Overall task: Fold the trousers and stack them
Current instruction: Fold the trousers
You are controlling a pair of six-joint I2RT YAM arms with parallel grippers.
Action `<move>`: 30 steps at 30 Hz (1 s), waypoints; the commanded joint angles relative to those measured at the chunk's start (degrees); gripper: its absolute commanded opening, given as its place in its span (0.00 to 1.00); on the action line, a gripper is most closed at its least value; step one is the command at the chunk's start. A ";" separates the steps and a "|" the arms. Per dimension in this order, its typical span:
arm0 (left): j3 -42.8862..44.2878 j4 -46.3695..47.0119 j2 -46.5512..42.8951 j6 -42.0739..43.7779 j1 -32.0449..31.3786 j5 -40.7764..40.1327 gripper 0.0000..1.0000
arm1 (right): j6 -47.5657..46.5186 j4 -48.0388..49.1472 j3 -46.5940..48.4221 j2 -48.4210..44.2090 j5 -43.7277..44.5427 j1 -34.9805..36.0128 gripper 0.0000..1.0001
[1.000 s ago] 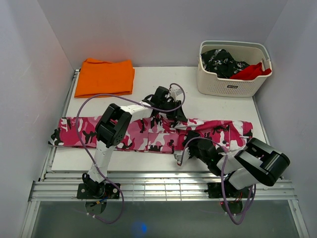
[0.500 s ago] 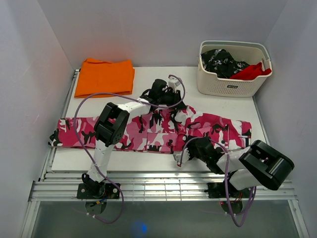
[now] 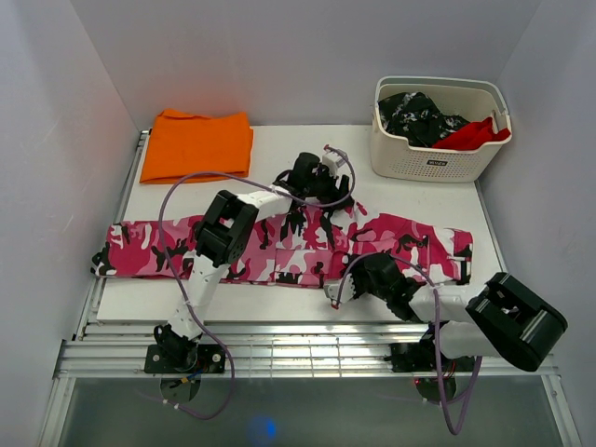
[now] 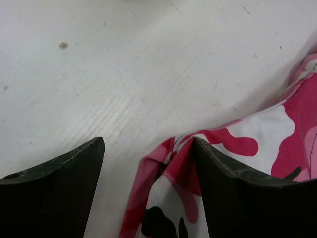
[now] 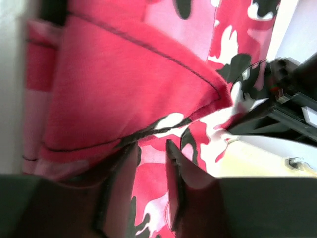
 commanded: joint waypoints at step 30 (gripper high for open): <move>-30.23 -55.79 -52.76 17.73 37.81 0.67 0.90 | 41.31 -71.21 41.53 18.26 -19.11 -44.84 0.79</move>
